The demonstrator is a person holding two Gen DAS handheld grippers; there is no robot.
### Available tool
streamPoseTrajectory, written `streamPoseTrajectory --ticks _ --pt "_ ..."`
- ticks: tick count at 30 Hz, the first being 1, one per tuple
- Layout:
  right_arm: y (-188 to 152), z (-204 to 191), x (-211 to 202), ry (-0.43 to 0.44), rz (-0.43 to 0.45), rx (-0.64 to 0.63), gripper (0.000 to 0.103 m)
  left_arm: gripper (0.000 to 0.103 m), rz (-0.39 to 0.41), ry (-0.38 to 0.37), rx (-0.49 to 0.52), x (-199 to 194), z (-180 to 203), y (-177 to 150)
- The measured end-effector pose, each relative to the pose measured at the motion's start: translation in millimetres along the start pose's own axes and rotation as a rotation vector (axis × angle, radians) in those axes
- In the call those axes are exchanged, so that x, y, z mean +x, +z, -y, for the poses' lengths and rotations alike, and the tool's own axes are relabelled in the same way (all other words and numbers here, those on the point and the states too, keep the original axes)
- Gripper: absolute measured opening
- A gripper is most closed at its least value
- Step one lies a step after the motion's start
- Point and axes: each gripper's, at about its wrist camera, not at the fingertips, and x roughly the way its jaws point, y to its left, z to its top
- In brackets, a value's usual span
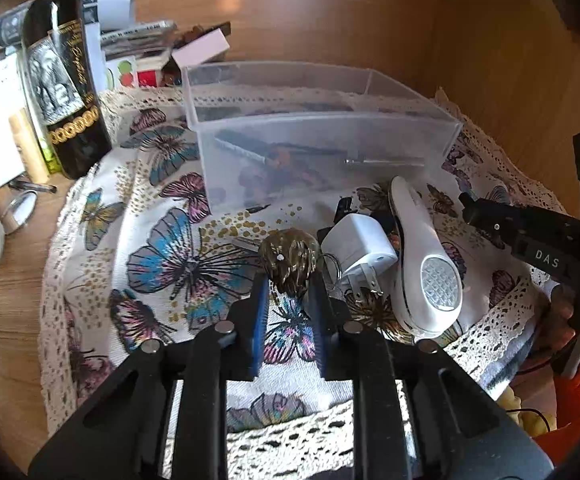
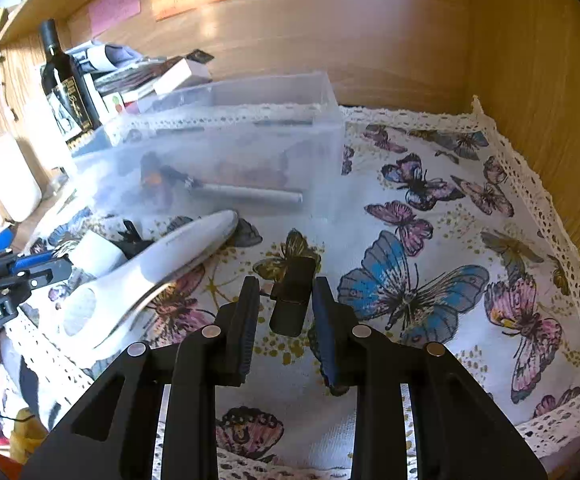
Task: Organize rigid objects
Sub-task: 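Grasp the gold ornament with the left tool while the right tool grasps a small black part, then lower the gold ornament into the box with the left tool while the right tool releases the black part there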
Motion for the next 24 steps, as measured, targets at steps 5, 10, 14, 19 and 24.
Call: streamPoseTrajectory --ticks 5,10,14,19,24 --pt "4.4 -3.8 -10.1 0.002 0.036 -0.006 0.025 0.019 0.037 0.012 0.0 -15.2 -2.0 0.7" --pt "11.6 -6.5 -21.7 0.006 0.08 -0.007 0.025 0.019 0.082 0.028 0.002 -29.7 -2.1 5.9" --pt "20.0 -8.3 -31.8 0.008 0.121 -0.012 0.025 0.019 0.13 0.032 -0.002 -40.1 -1.8 17.9" --pt "33.1 -10.1 -41.6 0.003 0.168 -0.026 0.025 0.019 0.2 0.035 -0.012 -50.8 -3.4 36.2" --pt "52.2 -13.5 -50.0 -0.004 0.228 -0.054 0.025 0.019 0.241 0.027 -0.014 -51.8 -0.2 59.2"
